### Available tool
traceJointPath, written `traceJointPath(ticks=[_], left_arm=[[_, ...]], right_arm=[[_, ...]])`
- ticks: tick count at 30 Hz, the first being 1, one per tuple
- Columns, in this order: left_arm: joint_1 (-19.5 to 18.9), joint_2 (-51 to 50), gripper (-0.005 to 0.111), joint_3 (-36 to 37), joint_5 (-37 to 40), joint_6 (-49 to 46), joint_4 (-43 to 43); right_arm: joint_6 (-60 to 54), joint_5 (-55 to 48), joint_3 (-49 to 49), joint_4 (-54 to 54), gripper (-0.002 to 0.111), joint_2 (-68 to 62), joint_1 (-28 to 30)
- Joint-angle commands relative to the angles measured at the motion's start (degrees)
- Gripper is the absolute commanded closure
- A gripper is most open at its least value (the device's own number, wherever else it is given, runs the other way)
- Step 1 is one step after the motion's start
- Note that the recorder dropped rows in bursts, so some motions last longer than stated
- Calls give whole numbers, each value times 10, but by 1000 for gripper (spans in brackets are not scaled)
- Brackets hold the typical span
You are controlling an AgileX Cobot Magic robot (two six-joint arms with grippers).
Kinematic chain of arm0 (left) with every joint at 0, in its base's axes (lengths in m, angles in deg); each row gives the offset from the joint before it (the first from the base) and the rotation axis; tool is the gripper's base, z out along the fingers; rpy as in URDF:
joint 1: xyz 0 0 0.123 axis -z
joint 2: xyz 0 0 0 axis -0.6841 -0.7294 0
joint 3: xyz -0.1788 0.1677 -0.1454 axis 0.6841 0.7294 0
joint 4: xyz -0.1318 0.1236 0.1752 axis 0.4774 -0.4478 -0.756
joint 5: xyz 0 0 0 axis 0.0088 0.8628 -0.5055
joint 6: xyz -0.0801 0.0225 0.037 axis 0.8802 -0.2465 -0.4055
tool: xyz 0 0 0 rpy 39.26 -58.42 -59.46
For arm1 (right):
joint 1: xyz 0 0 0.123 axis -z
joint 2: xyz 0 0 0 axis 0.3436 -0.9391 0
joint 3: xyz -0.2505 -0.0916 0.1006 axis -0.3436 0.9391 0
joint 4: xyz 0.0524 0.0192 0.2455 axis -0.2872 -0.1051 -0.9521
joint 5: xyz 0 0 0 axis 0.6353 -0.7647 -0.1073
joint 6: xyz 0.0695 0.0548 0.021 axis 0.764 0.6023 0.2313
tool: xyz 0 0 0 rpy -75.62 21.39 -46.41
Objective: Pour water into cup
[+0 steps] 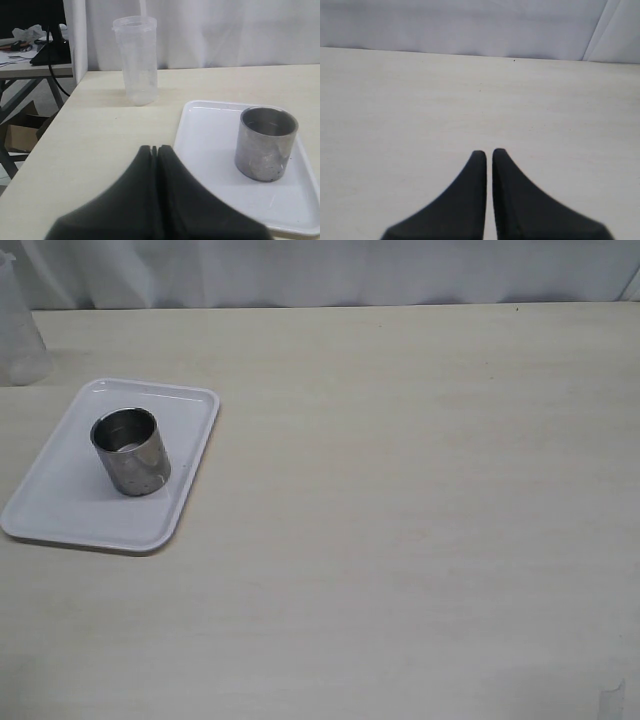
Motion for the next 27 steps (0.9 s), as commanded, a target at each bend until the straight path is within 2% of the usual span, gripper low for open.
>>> traceJointPath(ticks=[1, 6, 27], left_arm=[[15, 2, 107, 2, -3, -1, -1], [38, 2, 107, 2, -3, -1, -1], [38, 2, 107, 2, -3, -1, -1]], right_arm=[[-1, -2, 2, 5, 104, 3, 3], [-1, -2, 2, 5, 104, 3, 3], [-1, -2, 2, 5, 104, 3, 3]])
